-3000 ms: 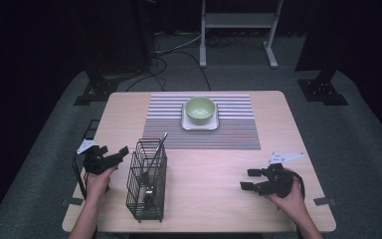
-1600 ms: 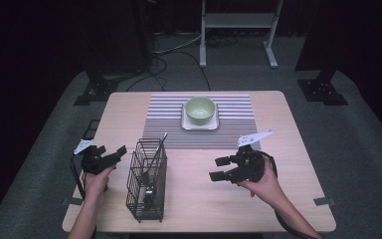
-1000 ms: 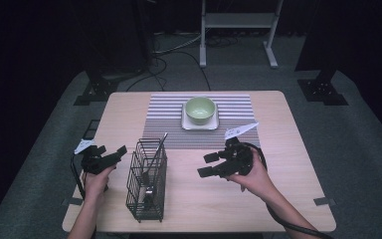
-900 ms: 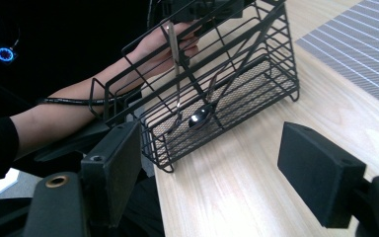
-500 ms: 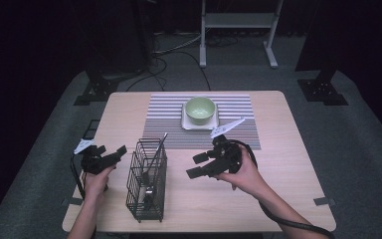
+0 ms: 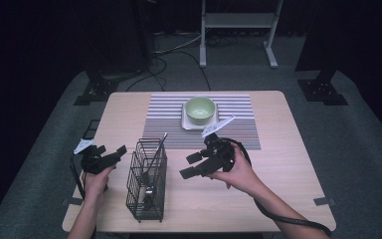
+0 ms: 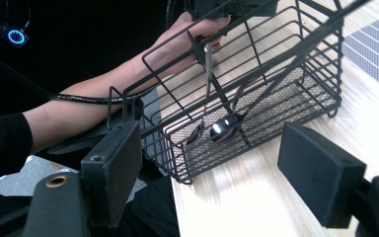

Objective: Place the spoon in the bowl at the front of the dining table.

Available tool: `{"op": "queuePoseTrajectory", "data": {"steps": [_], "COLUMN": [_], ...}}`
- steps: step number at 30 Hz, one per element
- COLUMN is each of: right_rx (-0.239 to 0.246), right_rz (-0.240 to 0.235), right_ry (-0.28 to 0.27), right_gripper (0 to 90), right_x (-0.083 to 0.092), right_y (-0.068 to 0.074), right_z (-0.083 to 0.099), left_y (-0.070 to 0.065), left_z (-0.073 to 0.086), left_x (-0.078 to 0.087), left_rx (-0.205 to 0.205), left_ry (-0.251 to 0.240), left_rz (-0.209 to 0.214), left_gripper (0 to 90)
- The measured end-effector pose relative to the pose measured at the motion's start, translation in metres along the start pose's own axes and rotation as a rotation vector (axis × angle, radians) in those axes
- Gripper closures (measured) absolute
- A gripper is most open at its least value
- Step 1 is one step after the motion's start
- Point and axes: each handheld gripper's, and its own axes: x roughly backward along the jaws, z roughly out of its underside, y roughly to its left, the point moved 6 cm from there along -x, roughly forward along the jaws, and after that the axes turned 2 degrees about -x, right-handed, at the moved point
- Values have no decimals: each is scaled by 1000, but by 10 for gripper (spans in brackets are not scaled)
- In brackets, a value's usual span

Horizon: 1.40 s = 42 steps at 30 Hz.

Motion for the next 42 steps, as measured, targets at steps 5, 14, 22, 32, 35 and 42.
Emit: {"op": "queuePoseTrajectory", "data": {"steps": [5,14,22,32,35,42], "right_rx": [4,9,17,15,9,2], "right_rz": [-6,-7,-17,-20,-21,-24], "right_ry": [14,35,54,66,72,83], "right_gripper": [238,238,238,238,238,238], "right_x": [-5,-12,-20,-27,-29,-35], "right_y": [4,6,10,8,8,7], "right_z": [-6,-14,-21,-28,-30,-34], "left_y": [1,1,1,0,0,0], "left_z": [0,-1,0,0,0,0], "left_x": [1,1,0,-1,-1,0], "left_rx": [2,3,3,4,5,5], "left_ry": [0,-1,-1,1,1,2], "left_rz": [0,2,3,3,4,5], "left_gripper": [0,0,0,0,0,0]}}
